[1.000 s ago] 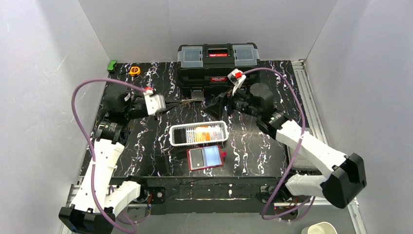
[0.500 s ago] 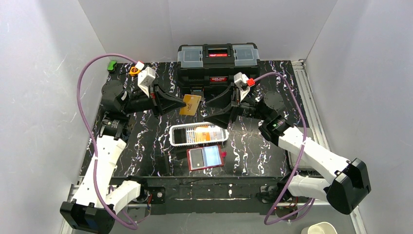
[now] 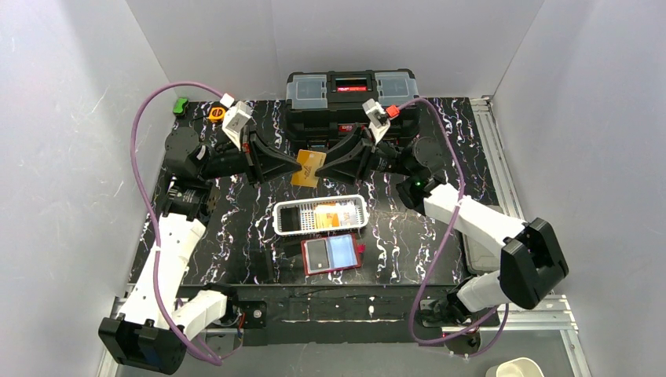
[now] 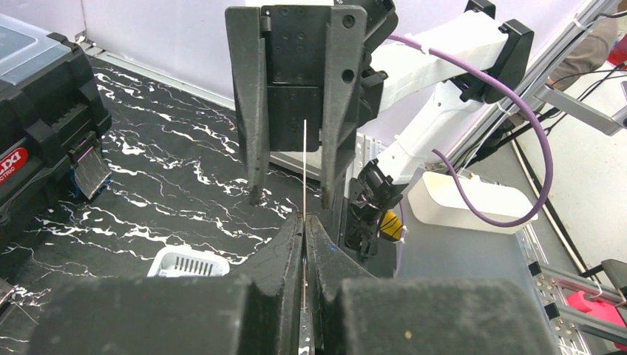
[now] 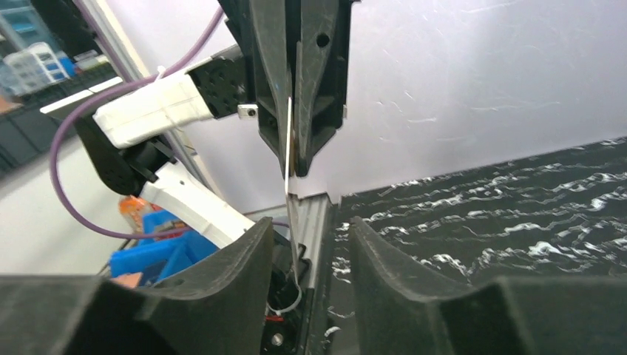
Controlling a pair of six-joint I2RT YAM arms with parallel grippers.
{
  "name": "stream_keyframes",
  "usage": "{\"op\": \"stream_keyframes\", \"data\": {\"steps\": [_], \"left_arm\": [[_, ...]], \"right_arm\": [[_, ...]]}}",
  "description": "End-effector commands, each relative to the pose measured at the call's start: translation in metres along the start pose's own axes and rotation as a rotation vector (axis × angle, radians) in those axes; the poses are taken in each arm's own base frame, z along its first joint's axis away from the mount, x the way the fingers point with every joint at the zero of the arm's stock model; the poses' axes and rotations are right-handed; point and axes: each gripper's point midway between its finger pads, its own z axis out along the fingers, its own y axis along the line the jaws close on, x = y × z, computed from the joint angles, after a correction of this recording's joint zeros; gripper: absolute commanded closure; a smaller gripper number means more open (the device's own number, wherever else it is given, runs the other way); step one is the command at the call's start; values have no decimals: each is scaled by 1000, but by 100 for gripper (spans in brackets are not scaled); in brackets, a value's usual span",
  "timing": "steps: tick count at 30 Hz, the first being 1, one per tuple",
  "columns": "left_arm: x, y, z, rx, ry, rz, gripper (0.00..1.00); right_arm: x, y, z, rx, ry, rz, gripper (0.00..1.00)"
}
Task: Put the credit cards into the card holder
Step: Pick up the credit card from the storage box, then turn over the card slot in the card holder.
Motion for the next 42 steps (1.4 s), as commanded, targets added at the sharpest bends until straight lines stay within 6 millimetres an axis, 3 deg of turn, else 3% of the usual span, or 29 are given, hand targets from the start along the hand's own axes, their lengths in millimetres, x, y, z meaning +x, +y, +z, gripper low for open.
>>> {"op": "stream_keyframes", "data": {"steps": [1, 11, 12, 13, 14, 16, 19, 21, 27, 32, 38, 42], "left_arm": [[1, -4, 0, 25, 1, 7, 100], [-7, 3, 2, -8, -25, 22, 100], [-7, 4, 2, -10, -25, 19, 95], [-6, 4, 2, -12, -22, 14, 81], [-5, 4, 2, -14, -20, 14, 59], [-3, 5, -1, -24, -13, 39, 48], [10, 9, -7, -47, 25, 81, 42], [32, 13, -12, -60, 88, 82, 41], [138, 24, -38, 18, 315, 254, 39], [212, 28, -52, 114, 465, 350, 40], [280, 25, -62, 318, 621, 543, 41], [304, 27, -62, 422, 667, 635, 41]], "right_arm": [[-36, 30, 9, -146, -77, -54, 57], [-27, 30, 8, -173, -60, 5, 99], [-26, 29, 7, -164, -58, 16, 99], [-25, 27, 7, -151, -52, 27, 99], [-24, 25, 6, -136, -38, 41, 99], [-16, 17, 1, -92, 16, 98, 99], [9, -4, -14, 27, 147, 252, 99], [34, -17, -28, 141, 225, 329, 99], [129, -45, -90, 508, 450, 553, 99], [204, -49, -132, 677, 535, 768, 99], [248, -51, -166, 834, 561, 821, 99], [260, -54, -176, 877, 551, 837, 99]]}}
